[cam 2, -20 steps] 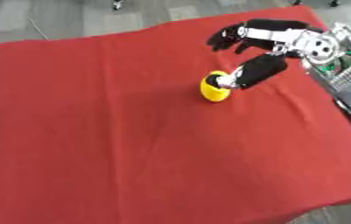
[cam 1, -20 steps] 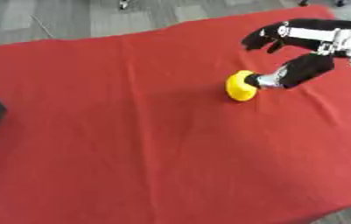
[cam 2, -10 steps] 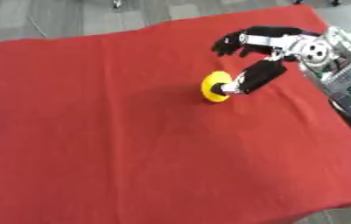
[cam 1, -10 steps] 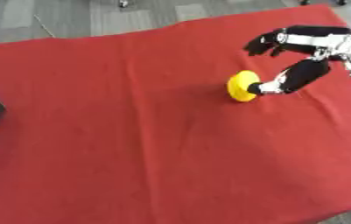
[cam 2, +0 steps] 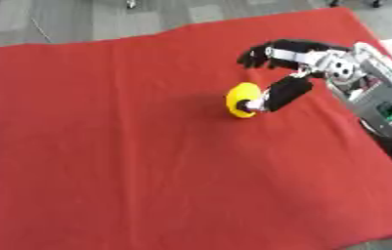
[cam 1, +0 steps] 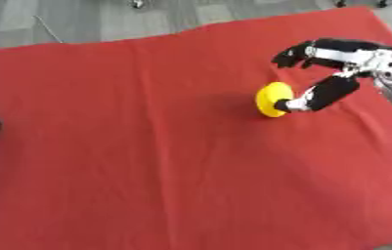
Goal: Pick up the objects with one hand, pass them to the other hand, and then place them into the box on the other side of the table.
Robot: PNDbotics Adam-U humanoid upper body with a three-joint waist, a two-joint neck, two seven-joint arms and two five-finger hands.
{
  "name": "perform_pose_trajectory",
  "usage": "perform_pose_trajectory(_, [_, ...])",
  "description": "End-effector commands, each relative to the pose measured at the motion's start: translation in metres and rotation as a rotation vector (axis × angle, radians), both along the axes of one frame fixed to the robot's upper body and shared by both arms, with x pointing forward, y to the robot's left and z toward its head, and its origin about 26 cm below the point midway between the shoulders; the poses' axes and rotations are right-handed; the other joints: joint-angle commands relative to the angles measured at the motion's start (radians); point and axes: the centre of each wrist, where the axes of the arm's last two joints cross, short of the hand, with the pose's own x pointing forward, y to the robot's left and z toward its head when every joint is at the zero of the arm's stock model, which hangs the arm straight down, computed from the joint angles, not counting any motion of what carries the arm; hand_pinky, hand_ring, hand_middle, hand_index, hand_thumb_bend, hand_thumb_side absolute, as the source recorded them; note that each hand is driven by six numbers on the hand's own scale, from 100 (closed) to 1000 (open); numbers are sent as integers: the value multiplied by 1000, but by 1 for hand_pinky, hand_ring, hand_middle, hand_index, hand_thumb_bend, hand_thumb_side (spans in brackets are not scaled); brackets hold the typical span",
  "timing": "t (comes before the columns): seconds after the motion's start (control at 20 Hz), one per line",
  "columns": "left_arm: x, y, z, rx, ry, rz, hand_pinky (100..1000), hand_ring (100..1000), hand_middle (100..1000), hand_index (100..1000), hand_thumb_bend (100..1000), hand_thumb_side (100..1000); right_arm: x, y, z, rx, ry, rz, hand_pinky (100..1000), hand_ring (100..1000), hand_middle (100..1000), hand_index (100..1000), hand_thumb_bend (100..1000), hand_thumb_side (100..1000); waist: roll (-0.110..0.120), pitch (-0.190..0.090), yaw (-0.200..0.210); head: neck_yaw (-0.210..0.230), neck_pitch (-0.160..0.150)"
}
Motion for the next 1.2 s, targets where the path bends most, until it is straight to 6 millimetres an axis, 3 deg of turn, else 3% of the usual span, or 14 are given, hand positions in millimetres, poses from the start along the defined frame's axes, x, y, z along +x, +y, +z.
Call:
perform_pose_trajectory(0.05, [-4, 3, 16, -2, -46, 7, 825, 769, 770, 763, 155, 542, -1, -6, 8, -22, -43, -28, 879, 900, 827, 913, 392, 345, 4, 1, 4, -4, -19])
perform_pose_trajectory(0.1, [-4, 3, 16, -5, -46, 9, 826, 769, 770, 763, 157, 542, 0, -7, 7, -24, -46, -34, 879, 899, 825, 913, 427, 370, 5, 4, 4, -4, -19])
perform_pose_trajectory(0.45, [-3, 4, 14, -14, -42, 13, 827, 768, 768, 760, 157, 539, 8, -9, 3, -35, -75, -66, 879, 875, 790, 900, 418, 347, 17, 16, 1, 3, -24])
perform_pose_trajectory(0.65, [-4, 3, 16, -18, -57, 11, 826, 768, 766, 759, 158, 539, 10, -8, 1, -46, -102, -97, 880, 860, 772, 881, 399, 305, 21, 23, 2, 4, -30])
perform_pose_trajectory(0.75, [-4, 2, 17, -16, -59, 7, 827, 770, 767, 758, 165, 536, 11, -9, 0, -55, -112, -112, 886, 847, 758, 858, 389, 226, 23, 29, 3, 6, -33])
perform_pose_trajectory(1.2, [-4, 3, 16, -13, -51, 12, 827, 772, 769, 755, 163, 539, 13, -11, -2, -115, -141, -153, 894, 838, 752, 846, 398, 219, 33, 49, 5, 4, -36])
